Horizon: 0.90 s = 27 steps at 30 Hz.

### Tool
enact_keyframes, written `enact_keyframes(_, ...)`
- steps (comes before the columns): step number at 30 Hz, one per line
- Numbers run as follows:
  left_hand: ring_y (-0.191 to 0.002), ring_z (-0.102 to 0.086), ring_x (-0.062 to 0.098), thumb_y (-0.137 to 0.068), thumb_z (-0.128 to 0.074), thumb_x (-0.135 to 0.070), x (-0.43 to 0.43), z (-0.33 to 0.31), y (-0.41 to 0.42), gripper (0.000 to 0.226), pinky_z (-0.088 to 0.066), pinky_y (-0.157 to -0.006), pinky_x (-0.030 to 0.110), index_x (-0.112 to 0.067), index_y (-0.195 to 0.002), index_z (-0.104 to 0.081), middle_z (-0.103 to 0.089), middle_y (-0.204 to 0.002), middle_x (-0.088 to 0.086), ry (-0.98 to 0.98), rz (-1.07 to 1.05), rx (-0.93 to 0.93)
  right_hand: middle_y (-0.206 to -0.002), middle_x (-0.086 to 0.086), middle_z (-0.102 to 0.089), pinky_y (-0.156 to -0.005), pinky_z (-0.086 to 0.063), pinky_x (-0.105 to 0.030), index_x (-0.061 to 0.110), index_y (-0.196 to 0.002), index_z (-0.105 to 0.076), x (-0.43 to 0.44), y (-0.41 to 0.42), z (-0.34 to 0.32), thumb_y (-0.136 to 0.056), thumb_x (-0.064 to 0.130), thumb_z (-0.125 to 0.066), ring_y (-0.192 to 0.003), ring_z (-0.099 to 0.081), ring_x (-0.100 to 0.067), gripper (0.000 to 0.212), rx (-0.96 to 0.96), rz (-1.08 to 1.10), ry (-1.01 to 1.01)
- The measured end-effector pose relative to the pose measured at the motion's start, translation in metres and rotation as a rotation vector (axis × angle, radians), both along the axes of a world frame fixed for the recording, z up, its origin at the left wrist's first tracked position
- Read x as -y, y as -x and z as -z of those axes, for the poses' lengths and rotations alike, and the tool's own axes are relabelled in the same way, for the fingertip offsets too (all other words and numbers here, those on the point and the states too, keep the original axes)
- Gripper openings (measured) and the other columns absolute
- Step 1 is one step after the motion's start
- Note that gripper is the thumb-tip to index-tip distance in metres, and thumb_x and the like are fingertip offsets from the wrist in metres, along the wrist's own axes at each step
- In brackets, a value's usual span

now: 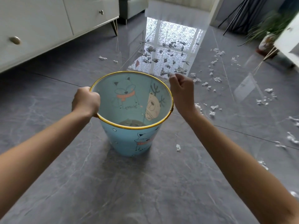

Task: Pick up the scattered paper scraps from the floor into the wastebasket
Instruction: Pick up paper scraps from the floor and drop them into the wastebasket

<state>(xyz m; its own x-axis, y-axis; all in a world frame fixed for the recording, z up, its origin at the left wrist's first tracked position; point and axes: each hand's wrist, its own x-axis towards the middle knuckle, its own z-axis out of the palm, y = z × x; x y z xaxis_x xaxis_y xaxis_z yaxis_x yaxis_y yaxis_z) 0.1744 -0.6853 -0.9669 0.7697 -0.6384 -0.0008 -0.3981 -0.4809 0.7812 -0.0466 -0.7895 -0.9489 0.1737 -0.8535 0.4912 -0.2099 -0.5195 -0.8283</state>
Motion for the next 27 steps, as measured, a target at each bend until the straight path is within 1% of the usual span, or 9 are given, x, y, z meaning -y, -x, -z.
enact_keyframes(2,-0.086,-0.061,0.043,-0.081,-0.045,-0.003,-0.003,-0.004,0.001,0.015,-0.049,-0.072,0.041,-0.003,-0.083,-0.060,-0.061,-0.086,0.023,-0.012,0.010,0.012,-0.043,0.010,-0.033,-0.048,-0.022,-0.024,0.021,-0.051,-0.033,-0.015,-0.018,-0.020,-0.097,0.025,-0.040,-0.042,-0.027,-0.003,0.046,-0.247,-0.108,0.007)
enact_keyframes(4,-0.077,-0.055,0.039,-0.084,-0.042,-0.002,-0.006,-0.007,0.003,0.015,-0.042,-0.068,0.037,-0.003,-0.085,-0.058,-0.056,-0.083,0.020,-0.031,0.017,0.020,-0.058,0.011,-0.047,-0.061,-0.030,-0.027,0.016,-0.062,-0.044,-0.023,-0.031,-0.027,-0.096,0.054,-0.020,-0.056,-0.039,-0.009,0.057,-0.604,-0.261,-0.092)
enact_keyframes(7,-0.071,-0.048,0.034,-0.085,-0.041,-0.002,-0.010,-0.010,0.005,0.016,-0.038,-0.066,0.034,-0.002,-0.088,-0.058,-0.055,-0.084,0.020,-0.045,0.020,0.026,-0.109,0.000,-0.061,-0.100,-0.029,-0.041,0.031,-0.085,-0.062,-0.033,-0.031,-0.025,-0.061,0.091,-0.001,-0.106,-0.051,-0.015,0.089,-0.697,-0.432,-0.305)
enact_keyframes(9,-0.077,-0.051,0.037,-0.084,-0.041,-0.003,-0.010,-0.011,0.005,0.017,-0.040,-0.069,0.036,-0.001,-0.087,-0.057,-0.057,-0.088,0.021,-0.042,0.026,0.022,-0.124,-0.006,-0.055,-0.108,-0.026,-0.046,0.026,-0.102,-0.063,-0.034,-0.016,-0.019,-0.071,0.085,-0.019,-0.119,-0.045,-0.017,0.080,-0.341,-0.401,-0.331)
enact_keyframes(11,-0.084,-0.056,0.041,-0.083,-0.040,-0.004,-0.010,-0.011,0.005,0.021,-0.046,-0.074,0.038,0.001,-0.091,-0.059,-0.062,-0.095,0.024,-0.039,0.021,0.006,-0.094,-0.001,-0.060,-0.090,-0.041,-0.032,0.023,-0.084,-0.060,-0.032,0.009,-0.005,-0.083,0.059,-0.038,-0.095,-0.054,-0.014,0.042,-0.069,-0.166,-0.211)
enact_keyframes(13,-0.093,-0.059,0.044,-0.082,-0.040,-0.005,-0.012,-0.012,0.005,0.027,-0.049,-0.080,0.039,0.003,-0.098,-0.061,-0.064,-0.104,0.027,-0.031,0.007,-0.002,-0.072,0.004,-0.053,-0.075,-0.040,-0.030,0.025,-0.070,-0.051,-0.023,0.039,0.025,-0.090,0.029,-0.042,-0.078,-0.052,-0.017,0.022,-0.037,0.159,-0.227)
enact_keyframes(19,-0.104,-0.056,0.045,-0.086,-0.040,-0.005,-0.019,-0.014,0.004,0.030,-0.045,-0.085,0.041,0.005,-0.105,-0.060,-0.062,-0.113,0.029,-0.052,0.003,0.027,-0.089,-0.015,-0.059,-0.060,-0.041,-0.028,0.009,-0.099,-0.051,-0.034,0.099,0.140,-0.088,0.011,-0.056,-0.061,-0.051,-0.020,0.012,-0.639,0.158,-0.788)
enact_keyframes(22,-0.105,-0.056,0.045,-0.086,-0.040,-0.006,-0.015,-0.014,0.005,0.032,-0.046,-0.085,0.041,0.004,-0.108,-0.061,-0.062,-0.114,0.027,-0.066,0.000,0.020,-0.106,-0.015,-0.064,-0.072,-0.041,-0.029,0.011,-0.116,-0.051,-0.052,0.101,0.165,-0.088,0.026,-0.059,-0.089,-0.060,-0.030,0.033,-0.893,0.121,-0.757)
enact_keyframes(27,-0.098,-0.058,0.045,-0.086,-0.039,-0.006,-0.012,-0.012,0.005,0.032,-0.047,-0.078,0.040,0.005,-0.108,-0.060,-0.063,-0.111,0.027,-0.071,-0.008,0.032,-0.114,-0.013,-0.063,-0.078,-0.044,-0.034,0.014,-0.105,-0.053,-0.060,0.094,0.176,-0.093,0.026,-0.049,-0.103,-0.059,-0.033,0.017,-1.116,0.196,-0.520)
